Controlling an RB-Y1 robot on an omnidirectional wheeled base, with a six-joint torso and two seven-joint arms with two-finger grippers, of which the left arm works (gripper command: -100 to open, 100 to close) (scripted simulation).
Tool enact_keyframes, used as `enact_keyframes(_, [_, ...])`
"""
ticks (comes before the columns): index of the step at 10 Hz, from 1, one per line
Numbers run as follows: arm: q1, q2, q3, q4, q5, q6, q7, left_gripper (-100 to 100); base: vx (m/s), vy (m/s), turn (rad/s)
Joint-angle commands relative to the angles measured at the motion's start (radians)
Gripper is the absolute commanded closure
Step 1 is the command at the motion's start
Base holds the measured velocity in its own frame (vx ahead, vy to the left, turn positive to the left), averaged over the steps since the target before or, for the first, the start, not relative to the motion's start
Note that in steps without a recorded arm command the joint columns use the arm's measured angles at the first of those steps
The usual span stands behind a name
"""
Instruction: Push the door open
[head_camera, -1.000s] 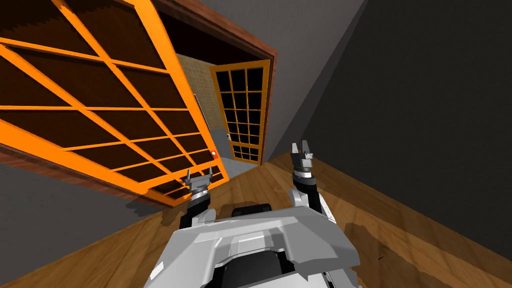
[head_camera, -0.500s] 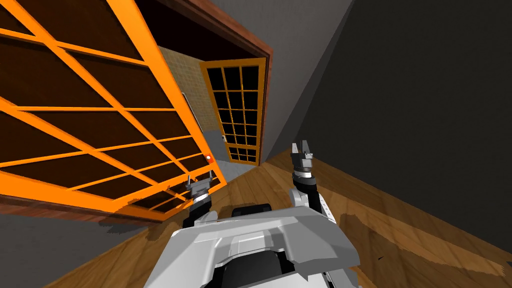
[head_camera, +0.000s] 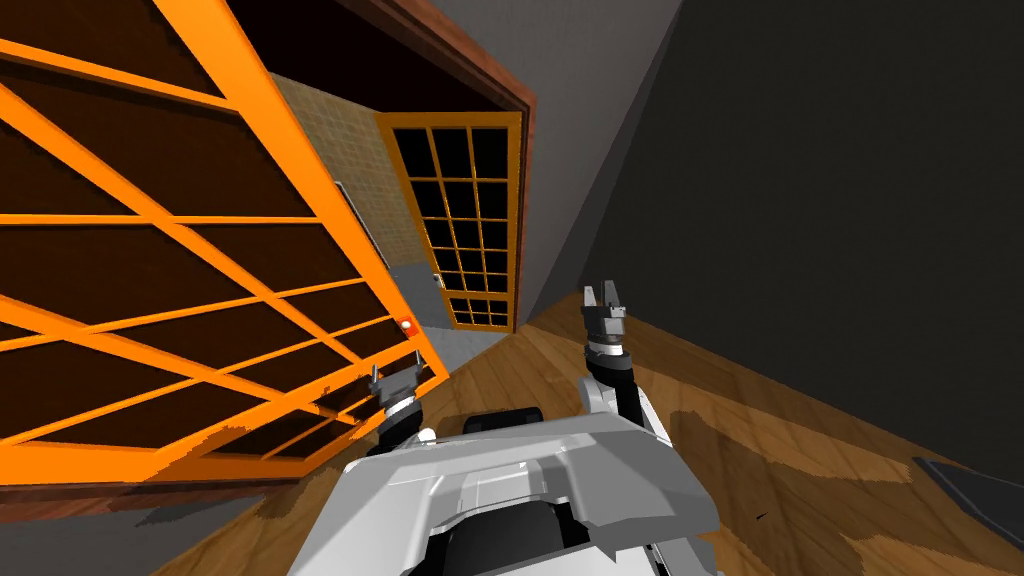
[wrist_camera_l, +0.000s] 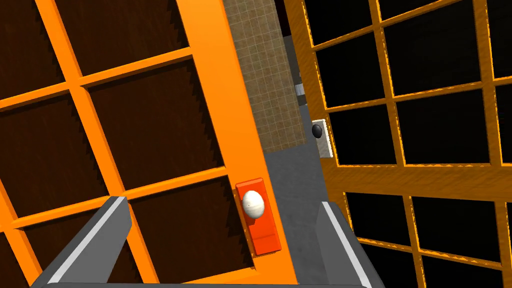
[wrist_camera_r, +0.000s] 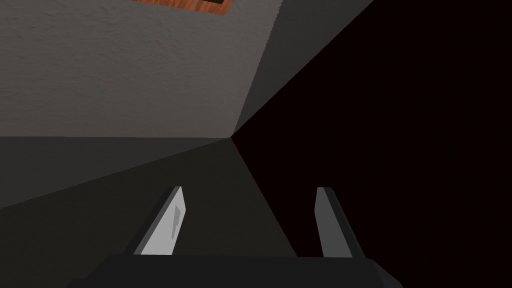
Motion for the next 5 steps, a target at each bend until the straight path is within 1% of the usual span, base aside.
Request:
enact_keyframes(1, [-0.003, 0.002, -0.005, 0.032, 0.034, -0.019, 0.026, -100, 0.065, 0.082, -0.154])
enact_keyframes(5, [-0.009, 0.005, -0.019, 0.11, 0.111, -0.068, 0.086, -100, 0.069, 0.074, -0.157])
